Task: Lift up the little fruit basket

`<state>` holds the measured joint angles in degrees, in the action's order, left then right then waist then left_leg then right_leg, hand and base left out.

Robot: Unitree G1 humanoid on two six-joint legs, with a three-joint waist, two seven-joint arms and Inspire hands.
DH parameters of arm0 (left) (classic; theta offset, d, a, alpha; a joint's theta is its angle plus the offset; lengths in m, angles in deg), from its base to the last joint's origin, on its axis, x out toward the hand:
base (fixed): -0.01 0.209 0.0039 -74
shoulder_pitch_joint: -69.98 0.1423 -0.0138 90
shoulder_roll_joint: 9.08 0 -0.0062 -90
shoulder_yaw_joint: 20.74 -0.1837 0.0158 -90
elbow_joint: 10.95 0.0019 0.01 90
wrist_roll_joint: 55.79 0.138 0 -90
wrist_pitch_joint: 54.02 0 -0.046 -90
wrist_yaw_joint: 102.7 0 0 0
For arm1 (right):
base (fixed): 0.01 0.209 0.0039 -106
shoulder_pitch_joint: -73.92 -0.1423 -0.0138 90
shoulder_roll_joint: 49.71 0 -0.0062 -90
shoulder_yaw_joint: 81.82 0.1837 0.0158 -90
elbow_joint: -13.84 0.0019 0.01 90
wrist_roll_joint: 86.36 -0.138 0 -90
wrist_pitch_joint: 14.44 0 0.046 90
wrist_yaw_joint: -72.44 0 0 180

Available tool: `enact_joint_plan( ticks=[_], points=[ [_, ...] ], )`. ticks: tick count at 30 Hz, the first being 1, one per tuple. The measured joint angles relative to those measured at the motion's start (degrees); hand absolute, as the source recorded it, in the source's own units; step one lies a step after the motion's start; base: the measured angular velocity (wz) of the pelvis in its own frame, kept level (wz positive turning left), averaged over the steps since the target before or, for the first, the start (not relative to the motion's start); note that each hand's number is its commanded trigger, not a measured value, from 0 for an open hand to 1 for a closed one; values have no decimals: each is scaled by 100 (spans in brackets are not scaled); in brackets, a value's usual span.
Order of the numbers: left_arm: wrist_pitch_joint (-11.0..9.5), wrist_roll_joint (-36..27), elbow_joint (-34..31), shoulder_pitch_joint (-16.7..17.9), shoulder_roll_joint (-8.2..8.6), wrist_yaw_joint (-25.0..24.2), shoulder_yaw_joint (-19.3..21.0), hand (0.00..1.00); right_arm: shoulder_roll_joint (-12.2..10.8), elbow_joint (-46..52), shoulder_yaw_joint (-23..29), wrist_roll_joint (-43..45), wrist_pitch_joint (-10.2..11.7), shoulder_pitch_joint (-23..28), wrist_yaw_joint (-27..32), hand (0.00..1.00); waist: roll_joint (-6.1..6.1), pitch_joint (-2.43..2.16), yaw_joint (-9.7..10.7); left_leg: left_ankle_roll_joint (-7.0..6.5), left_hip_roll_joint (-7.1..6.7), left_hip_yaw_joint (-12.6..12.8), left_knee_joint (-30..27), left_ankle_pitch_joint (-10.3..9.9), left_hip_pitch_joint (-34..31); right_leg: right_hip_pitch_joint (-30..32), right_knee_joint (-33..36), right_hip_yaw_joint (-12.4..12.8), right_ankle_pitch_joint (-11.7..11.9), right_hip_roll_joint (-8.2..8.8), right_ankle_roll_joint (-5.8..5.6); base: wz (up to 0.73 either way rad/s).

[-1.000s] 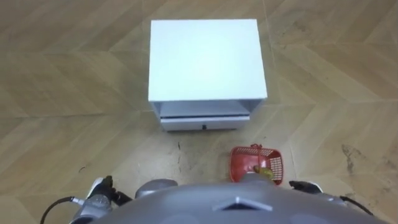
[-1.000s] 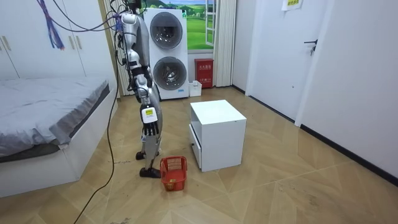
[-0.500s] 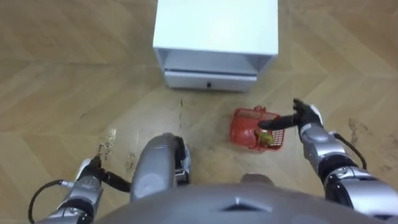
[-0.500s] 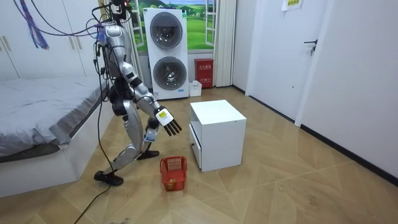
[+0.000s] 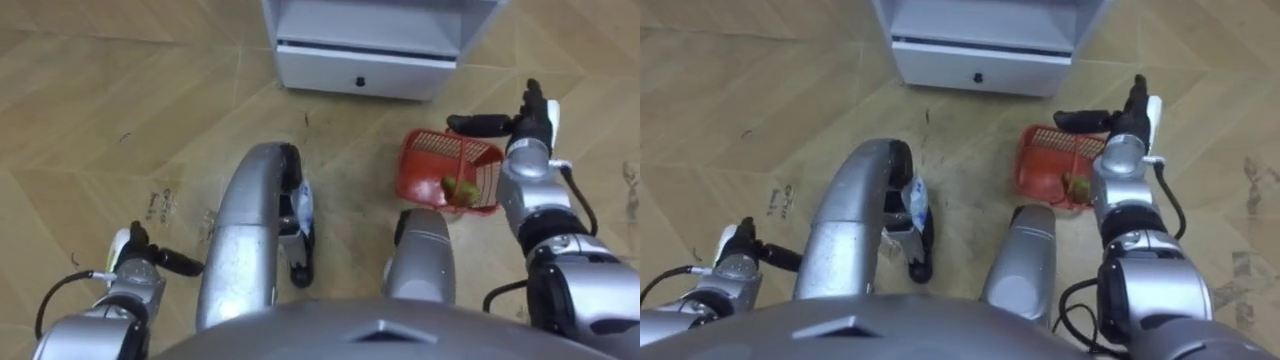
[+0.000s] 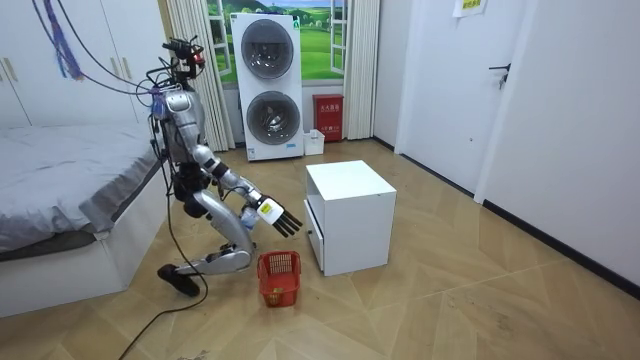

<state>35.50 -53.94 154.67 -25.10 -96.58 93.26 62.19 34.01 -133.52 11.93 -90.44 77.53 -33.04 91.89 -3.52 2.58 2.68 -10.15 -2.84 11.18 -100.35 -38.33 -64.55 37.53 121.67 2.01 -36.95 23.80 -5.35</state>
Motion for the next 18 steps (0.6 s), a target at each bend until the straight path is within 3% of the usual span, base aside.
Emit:
enact_joint_plan(
  ticks=[2,4,6,7,13,17,18],
  points=[
    [-47,-134,13,9,2,16,-9,0,4,29,-2,-77,0,-1,76,0,-4,-2,14,39,1,7,-154,-35,-77,61,220,33,0,32,1,11],
    [-211,-193,42,98,4,80,-96,0,6,235,4,-137,3,10,200,0,-23,-5,226,85,-103,20,-318,-61,-153,57,489,28,-6,182,13,25],
    [-270,-225,51,128,7,121,-229,0,30,319,4,-138,21,10,276,0,-42,-5,309,129,-104,22,-428,-100,-183,84,641,32,-25,218,46,7],
    [-328,-229,95,138,7,125,-243,0,17,360,-1,-139,21,10,296,0,-77,-22,313,160,-85,33,-448,-114,-199,144,710,79,-33,211,62,0],
    [-479,-248,181,254,35,121,-576,0,35,435,-35,-141,22,11,380,0,-156,-25,389,426,-83,34,-441,-86,-216,231,861,135,-99,205,129,1],
    [-490,-245,202,436,37,75,-756,0,45,438,-75,-66,22,13,388,0,-190,-34,418,535,-83,18,-526,-28,-220,205,967,182,-175,182,233,-5],
    [-490,-244,201,524,42,61,-793,0,45,437,-136,9,22,16,391,0,-198,-32,423,613,-90,-32,-660,14,-221,127,1036,212,-244,156,240,-25]
  ],
)
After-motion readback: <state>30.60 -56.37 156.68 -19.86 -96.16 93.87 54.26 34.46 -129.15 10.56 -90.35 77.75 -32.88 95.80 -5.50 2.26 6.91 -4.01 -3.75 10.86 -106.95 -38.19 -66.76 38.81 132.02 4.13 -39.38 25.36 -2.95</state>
